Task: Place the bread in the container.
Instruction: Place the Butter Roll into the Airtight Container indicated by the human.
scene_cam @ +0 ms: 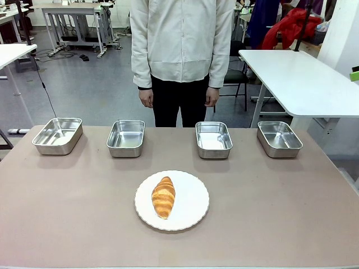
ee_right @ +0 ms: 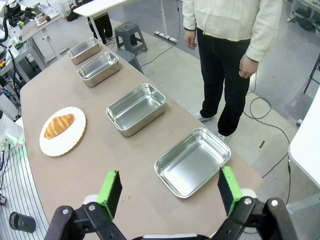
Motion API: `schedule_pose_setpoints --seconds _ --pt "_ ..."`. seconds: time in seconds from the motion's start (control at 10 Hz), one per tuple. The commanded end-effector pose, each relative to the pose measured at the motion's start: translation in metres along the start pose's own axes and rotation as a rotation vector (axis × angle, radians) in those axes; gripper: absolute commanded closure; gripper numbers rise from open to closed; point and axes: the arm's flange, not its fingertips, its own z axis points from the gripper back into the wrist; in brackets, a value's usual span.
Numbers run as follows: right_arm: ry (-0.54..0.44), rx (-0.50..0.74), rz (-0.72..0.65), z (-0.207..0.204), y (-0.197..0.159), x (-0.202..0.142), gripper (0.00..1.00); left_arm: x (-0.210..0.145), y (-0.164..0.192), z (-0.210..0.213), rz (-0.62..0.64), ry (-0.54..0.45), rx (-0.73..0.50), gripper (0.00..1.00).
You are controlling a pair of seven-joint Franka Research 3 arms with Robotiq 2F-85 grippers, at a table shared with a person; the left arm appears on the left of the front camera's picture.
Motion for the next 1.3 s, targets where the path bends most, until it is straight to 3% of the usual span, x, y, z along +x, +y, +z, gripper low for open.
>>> schedule_pose_setpoints --seconds 0.0,1.2 --pt "-0.004 0.000 0.002 0.0000 0.0003 0.0010 0.00 0.0000 -0.0009 0.0011 -0.014 -0.005 -0.005 0.00" --pt "-0.004 0.000 0.002 0.0000 0.0003 0.0010 0.00 0.0000 -0.0009 0.0011 -0.014 -0.005 -0.005 0.00"
